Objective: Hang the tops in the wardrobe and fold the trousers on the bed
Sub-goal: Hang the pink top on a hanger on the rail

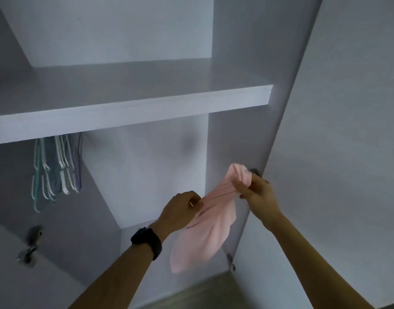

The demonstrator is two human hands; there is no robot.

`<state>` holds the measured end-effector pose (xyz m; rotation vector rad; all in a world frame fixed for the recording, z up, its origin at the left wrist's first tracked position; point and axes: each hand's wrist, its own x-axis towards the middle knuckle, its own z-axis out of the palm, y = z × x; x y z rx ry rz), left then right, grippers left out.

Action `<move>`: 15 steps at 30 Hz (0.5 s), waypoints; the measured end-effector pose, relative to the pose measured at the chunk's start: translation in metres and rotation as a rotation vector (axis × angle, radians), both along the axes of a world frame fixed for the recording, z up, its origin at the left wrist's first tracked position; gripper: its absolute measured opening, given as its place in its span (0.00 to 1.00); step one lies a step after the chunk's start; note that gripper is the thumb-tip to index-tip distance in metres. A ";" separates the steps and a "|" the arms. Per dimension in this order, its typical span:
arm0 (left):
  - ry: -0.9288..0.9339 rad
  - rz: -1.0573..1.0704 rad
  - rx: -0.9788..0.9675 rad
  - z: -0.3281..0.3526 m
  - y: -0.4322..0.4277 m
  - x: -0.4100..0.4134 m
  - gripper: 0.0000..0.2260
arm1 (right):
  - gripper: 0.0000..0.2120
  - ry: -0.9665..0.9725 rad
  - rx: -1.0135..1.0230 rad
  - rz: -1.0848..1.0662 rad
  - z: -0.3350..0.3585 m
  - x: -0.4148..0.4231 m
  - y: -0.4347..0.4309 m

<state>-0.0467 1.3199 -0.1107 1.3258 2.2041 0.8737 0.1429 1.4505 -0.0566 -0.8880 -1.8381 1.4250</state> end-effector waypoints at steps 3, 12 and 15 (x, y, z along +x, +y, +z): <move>-0.017 0.065 0.098 0.014 -0.019 -0.027 0.07 | 0.01 0.040 -0.009 0.046 0.004 -0.019 -0.001; 0.248 0.010 -0.222 0.016 -0.076 -0.077 0.12 | 0.04 -0.062 0.083 0.098 0.028 -0.071 0.001; 0.225 0.109 -0.206 0.015 -0.102 -0.092 0.11 | 0.06 -0.036 -0.011 0.116 0.032 -0.081 0.001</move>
